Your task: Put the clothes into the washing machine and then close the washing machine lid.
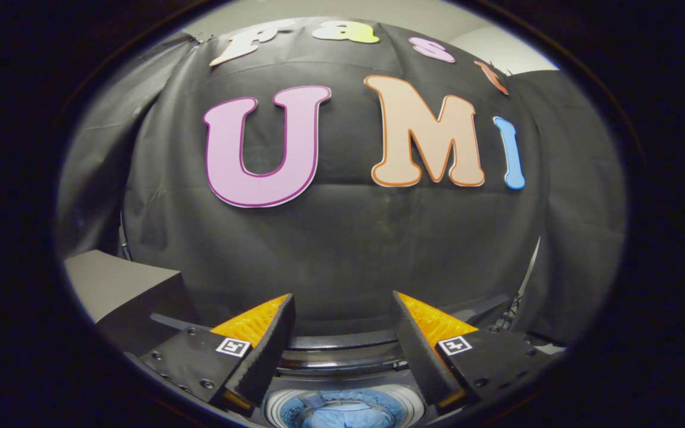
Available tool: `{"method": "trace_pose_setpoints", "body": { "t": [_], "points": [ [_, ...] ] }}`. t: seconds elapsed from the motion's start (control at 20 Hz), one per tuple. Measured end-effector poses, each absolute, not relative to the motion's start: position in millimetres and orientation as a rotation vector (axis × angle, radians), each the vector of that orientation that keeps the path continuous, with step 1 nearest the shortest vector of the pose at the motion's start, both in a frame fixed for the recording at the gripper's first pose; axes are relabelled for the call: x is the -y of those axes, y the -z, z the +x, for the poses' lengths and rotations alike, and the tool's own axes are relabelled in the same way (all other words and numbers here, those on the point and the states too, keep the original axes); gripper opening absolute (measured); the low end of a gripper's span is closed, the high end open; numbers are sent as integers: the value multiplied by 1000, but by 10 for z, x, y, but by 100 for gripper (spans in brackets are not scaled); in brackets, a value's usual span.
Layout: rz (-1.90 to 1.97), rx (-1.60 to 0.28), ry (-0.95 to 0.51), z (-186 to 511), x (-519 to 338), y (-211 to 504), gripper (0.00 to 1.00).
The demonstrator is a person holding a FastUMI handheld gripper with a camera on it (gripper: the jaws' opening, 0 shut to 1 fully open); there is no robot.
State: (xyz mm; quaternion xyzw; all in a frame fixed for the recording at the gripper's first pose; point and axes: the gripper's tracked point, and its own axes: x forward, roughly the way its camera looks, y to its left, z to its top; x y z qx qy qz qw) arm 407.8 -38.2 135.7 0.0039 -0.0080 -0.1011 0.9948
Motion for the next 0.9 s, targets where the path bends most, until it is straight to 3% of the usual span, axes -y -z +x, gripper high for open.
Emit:
{"method": "trace_pose_setpoints", "body": {
  "t": [0.9],
  "points": [
    [3, 81, 200, 3767, 370, -1205, 99]
  ]
}}
